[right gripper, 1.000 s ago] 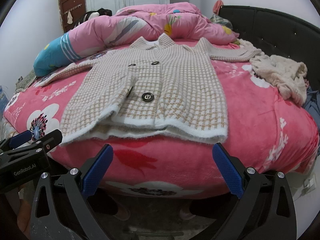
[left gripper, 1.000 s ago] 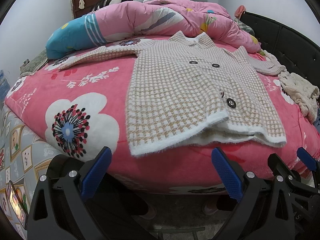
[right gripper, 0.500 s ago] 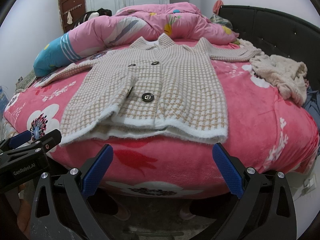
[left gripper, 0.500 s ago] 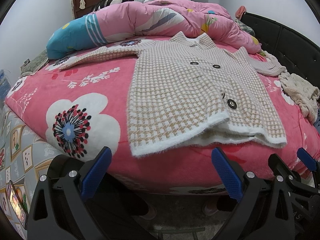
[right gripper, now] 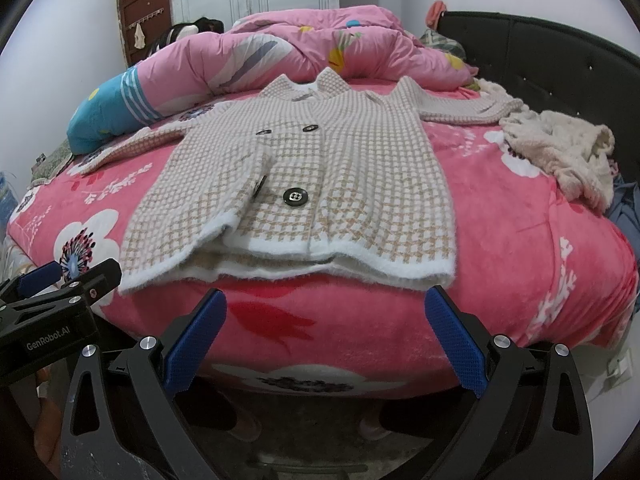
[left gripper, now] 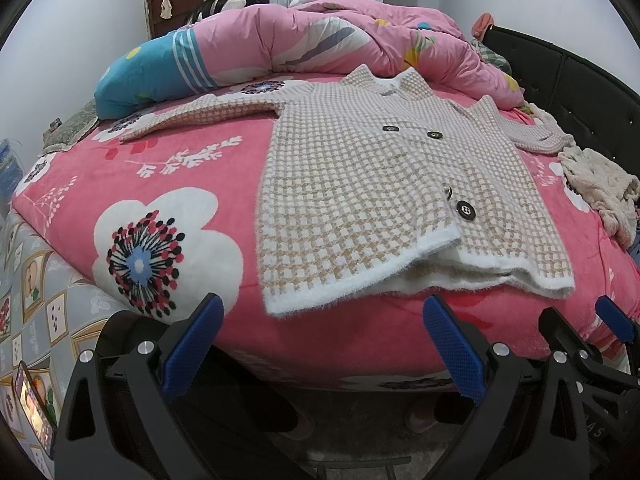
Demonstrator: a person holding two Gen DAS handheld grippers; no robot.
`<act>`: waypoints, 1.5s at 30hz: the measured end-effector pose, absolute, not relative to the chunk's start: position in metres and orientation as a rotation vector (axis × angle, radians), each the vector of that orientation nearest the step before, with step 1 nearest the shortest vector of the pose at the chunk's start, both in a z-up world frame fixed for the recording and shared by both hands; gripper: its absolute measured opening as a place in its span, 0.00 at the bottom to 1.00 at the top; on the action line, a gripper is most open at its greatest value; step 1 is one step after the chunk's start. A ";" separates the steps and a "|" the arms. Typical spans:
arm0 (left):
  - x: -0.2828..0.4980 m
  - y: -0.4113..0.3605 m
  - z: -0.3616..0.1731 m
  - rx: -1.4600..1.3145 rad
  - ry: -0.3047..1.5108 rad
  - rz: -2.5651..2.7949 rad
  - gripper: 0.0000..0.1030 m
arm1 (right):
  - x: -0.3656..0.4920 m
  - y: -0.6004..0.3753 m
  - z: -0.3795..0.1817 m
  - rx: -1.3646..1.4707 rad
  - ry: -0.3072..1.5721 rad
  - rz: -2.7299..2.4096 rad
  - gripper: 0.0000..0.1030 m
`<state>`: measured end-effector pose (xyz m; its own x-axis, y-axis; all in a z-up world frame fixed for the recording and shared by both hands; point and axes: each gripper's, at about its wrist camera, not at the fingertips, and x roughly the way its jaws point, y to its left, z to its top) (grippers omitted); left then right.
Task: Fold large clothes
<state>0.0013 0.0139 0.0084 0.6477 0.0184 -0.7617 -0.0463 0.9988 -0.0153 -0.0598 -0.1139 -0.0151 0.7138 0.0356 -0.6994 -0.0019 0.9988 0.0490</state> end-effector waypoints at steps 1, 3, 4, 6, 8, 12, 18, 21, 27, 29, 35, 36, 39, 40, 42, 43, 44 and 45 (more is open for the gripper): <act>0.002 0.014 0.009 -0.034 0.865 0.038 0.95 | -0.060 -0.114 -0.015 0.045 0.775 0.021 0.92; 0.001 0.014 0.009 -0.035 0.863 0.040 0.95 | -0.060 -0.114 -0.015 0.047 0.776 0.022 0.92; 0.002 0.014 0.009 -0.034 0.862 0.042 0.95 | -0.060 -0.115 -0.016 0.047 0.776 0.021 0.92; 0.001 0.013 0.008 -0.034 0.862 0.042 0.95 | -0.060 -0.114 -0.015 0.047 0.776 0.022 0.92; 0.001 0.013 0.008 -0.033 0.861 0.043 0.95 | -0.060 -0.115 -0.016 0.046 0.775 0.021 0.92; 0.001 0.013 0.008 -0.033 0.862 0.043 0.95 | -0.061 -0.115 -0.016 0.047 0.776 0.022 0.92; 0.002 0.014 0.006 -0.032 0.866 0.047 0.95 | -0.058 -0.115 -0.017 0.051 0.781 0.022 0.92; 0.005 0.017 0.004 -0.032 0.865 0.056 0.95 | -0.055 -0.120 -0.019 0.055 0.786 0.019 0.92; 0.027 0.041 -0.006 -0.019 0.837 0.119 0.95 | -0.041 -0.156 -0.024 0.097 0.784 -0.038 0.92; 0.043 0.050 -0.011 -0.007 0.846 0.137 0.95 | -0.030 -0.174 -0.027 0.105 0.791 -0.073 0.92; 0.100 0.070 -0.031 -0.027 0.862 0.055 0.95 | 0.015 -0.217 -0.039 0.142 0.823 -0.086 0.92; 0.106 0.071 -0.035 -0.041 0.863 0.021 0.95 | 0.023 -0.222 -0.043 0.151 0.837 -0.074 0.92; 0.127 0.076 -0.048 -0.120 0.878 -0.101 0.95 | 0.047 -0.236 -0.059 0.223 0.895 0.018 0.92; 0.133 0.077 -0.053 -0.135 0.899 -0.103 0.95 | 0.054 -0.241 -0.065 0.262 0.912 0.051 0.92; 0.139 0.079 -0.060 -0.157 0.934 -0.111 0.95 | 0.062 -0.251 -0.075 0.333 0.952 0.103 0.92; 0.140 0.081 -0.063 -0.176 0.953 -0.119 0.95 | 0.066 -0.255 -0.080 0.365 0.973 0.122 0.92; 0.139 0.082 -0.063 -0.191 0.952 -0.124 0.95 | 0.066 -0.257 -0.081 0.379 0.975 0.137 0.92; 0.137 0.082 -0.062 -0.194 0.945 -0.129 0.95 | 0.066 -0.259 -0.080 0.389 0.969 0.157 0.92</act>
